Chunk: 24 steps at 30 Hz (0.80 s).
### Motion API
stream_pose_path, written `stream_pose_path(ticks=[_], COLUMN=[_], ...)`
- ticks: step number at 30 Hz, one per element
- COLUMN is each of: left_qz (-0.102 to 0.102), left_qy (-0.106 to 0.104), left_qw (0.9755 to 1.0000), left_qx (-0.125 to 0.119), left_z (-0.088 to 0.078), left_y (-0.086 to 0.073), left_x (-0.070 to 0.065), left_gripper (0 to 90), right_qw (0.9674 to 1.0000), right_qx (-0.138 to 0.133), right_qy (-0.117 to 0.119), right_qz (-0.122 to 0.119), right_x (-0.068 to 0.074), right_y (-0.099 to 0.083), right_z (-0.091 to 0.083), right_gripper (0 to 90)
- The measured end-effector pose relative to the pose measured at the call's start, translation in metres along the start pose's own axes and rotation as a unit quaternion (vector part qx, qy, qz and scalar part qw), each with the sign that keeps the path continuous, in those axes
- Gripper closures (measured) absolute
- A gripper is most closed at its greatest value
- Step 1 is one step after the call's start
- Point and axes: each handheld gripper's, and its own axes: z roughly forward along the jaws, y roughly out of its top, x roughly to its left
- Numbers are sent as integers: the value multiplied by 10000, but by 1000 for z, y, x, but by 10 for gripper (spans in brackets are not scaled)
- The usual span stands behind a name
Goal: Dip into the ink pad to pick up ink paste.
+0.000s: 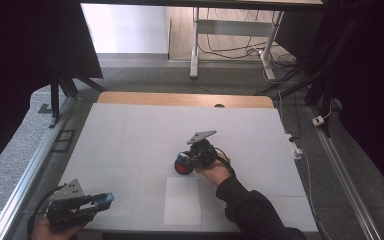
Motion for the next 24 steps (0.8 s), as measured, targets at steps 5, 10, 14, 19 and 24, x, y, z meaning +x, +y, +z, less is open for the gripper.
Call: stream_pose_path(ticks=[5,10,14,19,24], left_qz=[-27,-42,-34,-47,-46], left_qy=[3,-14,-12,4,4], left_qw=[10000,10000,10000,10000,10000], left_qx=[-24,-25,-19,-22,-20], left_z=[0,-1,-1,-1,-1], left_y=[0,-1,-1,-1,-1], left_x=[0,1,0,0,0], left_gripper=[676,676,676,676,676], right_qw=[9999,9993,9995,9991,9992], right_qx=[64,176,-23,-171,-65], right_qy=[-37,-154,-191,-273,-300], right_qz=[-144,-285,-246,-266,-250], right_x=[2,7,8,6,4], right_y=[2,6,9,13,11], right_z=[0,-1,-10,-20,-16], right_gripper=[713,711,711,711,711])
